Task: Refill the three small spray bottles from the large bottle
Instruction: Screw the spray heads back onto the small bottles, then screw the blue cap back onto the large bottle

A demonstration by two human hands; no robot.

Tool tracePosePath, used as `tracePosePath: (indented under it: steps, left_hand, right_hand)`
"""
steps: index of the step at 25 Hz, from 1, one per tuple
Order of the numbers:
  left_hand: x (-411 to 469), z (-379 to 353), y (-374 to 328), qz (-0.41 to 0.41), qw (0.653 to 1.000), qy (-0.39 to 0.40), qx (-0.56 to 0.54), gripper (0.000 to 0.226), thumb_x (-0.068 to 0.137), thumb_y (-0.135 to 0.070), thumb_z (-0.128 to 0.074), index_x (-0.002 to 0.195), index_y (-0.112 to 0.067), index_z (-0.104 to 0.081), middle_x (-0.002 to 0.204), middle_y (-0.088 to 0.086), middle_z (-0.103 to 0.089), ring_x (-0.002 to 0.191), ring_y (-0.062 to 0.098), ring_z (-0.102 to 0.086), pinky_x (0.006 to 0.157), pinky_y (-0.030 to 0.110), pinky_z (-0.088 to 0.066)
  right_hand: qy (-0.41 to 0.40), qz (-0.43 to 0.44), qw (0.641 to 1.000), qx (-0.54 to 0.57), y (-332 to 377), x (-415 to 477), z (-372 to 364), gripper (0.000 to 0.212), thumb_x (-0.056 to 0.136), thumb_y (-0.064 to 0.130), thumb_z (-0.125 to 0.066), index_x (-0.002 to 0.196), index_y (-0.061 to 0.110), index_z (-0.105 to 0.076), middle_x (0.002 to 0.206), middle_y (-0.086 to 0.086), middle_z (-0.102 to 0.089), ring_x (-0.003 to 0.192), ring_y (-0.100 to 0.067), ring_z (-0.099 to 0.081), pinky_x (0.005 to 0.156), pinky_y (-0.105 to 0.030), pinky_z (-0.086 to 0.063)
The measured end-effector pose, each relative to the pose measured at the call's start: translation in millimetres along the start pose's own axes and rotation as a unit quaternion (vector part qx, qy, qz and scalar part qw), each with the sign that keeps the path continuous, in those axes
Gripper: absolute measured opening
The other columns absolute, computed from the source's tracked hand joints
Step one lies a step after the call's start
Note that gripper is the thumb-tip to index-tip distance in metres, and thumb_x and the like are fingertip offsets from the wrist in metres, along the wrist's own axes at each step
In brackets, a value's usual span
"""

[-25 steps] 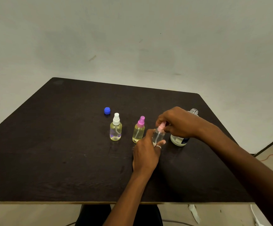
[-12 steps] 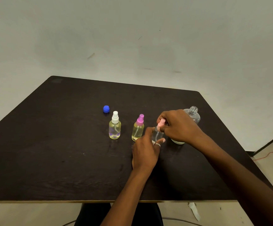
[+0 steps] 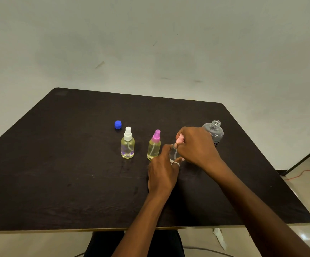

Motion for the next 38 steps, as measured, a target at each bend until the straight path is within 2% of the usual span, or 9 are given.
tracePosePath:
  steps: [12, 17, 22, 25, 27, 32, 35, 36, 38]
  left_hand:
    - [-3, 1, -3, -0.009, 1.0, 0.01, -0.02, 0.044, 0.086, -0.019, -0.07, 0.126, -0.032, -0.057, 0.095, -0.006, -0.071, 0.08, 0.007, -0.065, 0.076, 0.033, -0.058]
    - [-8, 5, -1, -0.034, 0.999, -0.032, -0.012, 0.042, 0.084, -0.028, -0.076, 0.123, -0.023, -0.063, 0.1, -0.006, -0.072, 0.085, 0.007, -0.067, 0.076, 0.032, -0.058]
    - [-22, 24, 7, -0.031, 0.998, -0.058, 0.005, 0.047, 0.085, -0.041, -0.075, 0.124, -0.019, -0.063, 0.113, -0.004, -0.071, 0.101, 0.008, -0.067, 0.083, 0.033, -0.058]
    - [-26, 50, 13, -0.049, 0.994, -0.089, 0.043, 0.033, 0.087, -0.045, -0.071, 0.112, -0.025, -0.065, 0.096, -0.012, -0.068, 0.087, 0.003, -0.065, 0.072, 0.031, -0.058]
    - [-27, 72, 20, -0.049, 0.99, -0.11, 0.072, 0.031, 0.087, -0.046, -0.069, 0.11, -0.026, -0.062, 0.092, -0.013, -0.063, 0.083, 0.003, -0.062, 0.07, 0.028, -0.056]
    - [-21, 107, 33, -0.018, 0.982, -0.117, 0.15, 0.057, 0.082, -0.05, -0.073, 0.126, -0.02, -0.052, 0.116, -0.004, -0.056, 0.106, 0.009, -0.051, 0.076, 0.024, -0.044]
    - [-11, 115, 42, -0.006, 0.972, -0.075, 0.222, 0.091, 0.078, -0.066, -0.068, 0.145, -0.012, -0.035, 0.143, 0.007, -0.045, 0.133, 0.02, -0.04, 0.101, 0.033, -0.045]
    - [-8, 116, 47, 0.001, 0.966, -0.053, 0.255, 0.103, 0.076, -0.073, -0.063, 0.149, -0.009, -0.028, 0.151, 0.01, -0.038, 0.142, 0.024, -0.032, 0.112, 0.037, -0.037]
    - [-3, 116, 53, 0.02, 0.951, -0.01, 0.308, 0.122, 0.071, -0.088, -0.049, 0.154, -0.005, -0.015, 0.161, 0.013, -0.023, 0.151, 0.027, -0.015, 0.122, 0.04, -0.019]
  right_hand:
    - [-0.001, -0.009, 1.0, 0.004, 0, -2, -2, 0.021, 0.085, 0.02, -0.067, 0.105, 0.015, -0.068, 0.102, -0.005, -0.07, 0.095, -0.021, -0.064, 0.079, -0.03, -0.05]
    - [0.003, -0.006, 1.0, 0.003, -3, -2, -3, 0.021, 0.085, 0.021, -0.068, 0.106, 0.017, -0.067, 0.104, -0.004, -0.068, 0.095, -0.02, -0.062, 0.073, -0.025, -0.042]
    - [0.032, -0.001, 0.999, -0.015, -3, -2, 0, 0.042, 0.084, 0.035, -0.072, 0.12, 0.017, -0.062, 0.113, -0.005, -0.068, 0.102, -0.021, -0.063, 0.086, -0.033, -0.051]
    - [-0.002, 0.003, 0.999, -0.044, 2, -3, 14, 0.053, 0.082, 0.052, -0.069, 0.12, 0.016, -0.061, 0.108, -0.005, -0.068, 0.1, -0.022, -0.063, 0.084, -0.038, -0.054]
    - [-0.032, 0.017, 0.998, -0.043, 11, -1, 27, 0.049, 0.086, 0.053, -0.065, 0.117, 0.015, -0.064, 0.103, -0.003, -0.069, 0.097, -0.021, -0.064, 0.083, -0.039, -0.054]
    - [-0.002, 0.098, 0.994, 0.043, 48, 20, 39, 0.023, 0.09, 0.036, -0.065, 0.104, 0.019, -0.07, 0.097, 0.004, -0.071, 0.088, -0.014, -0.064, 0.082, -0.034, -0.053]
    - [0.046, 0.152, 0.985, 0.071, 71, 48, 35, 0.02, 0.09, 0.025, -0.066, 0.108, 0.017, -0.071, 0.102, 0.002, -0.072, 0.09, -0.011, -0.064, 0.086, -0.03, -0.053]
    - [0.057, 0.166, 0.982, 0.073, 79, 59, 32, 0.02, 0.09, 0.022, -0.066, 0.108, 0.016, -0.071, 0.104, 0.001, -0.072, 0.091, -0.011, -0.065, 0.086, -0.027, -0.052]
    - [0.08, 0.183, 0.977, 0.073, 91, 82, 23, 0.021, 0.09, 0.016, -0.065, 0.111, 0.015, -0.071, 0.108, 0.0, -0.071, 0.096, -0.012, -0.064, 0.086, -0.024, -0.049]
Point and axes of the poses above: each hand's wrist, its own x-axis towards the middle knuckle, its own z-axis out of the back of the hand, y = z × x, the point moved 3 cm from there along x, towards the middle knuckle
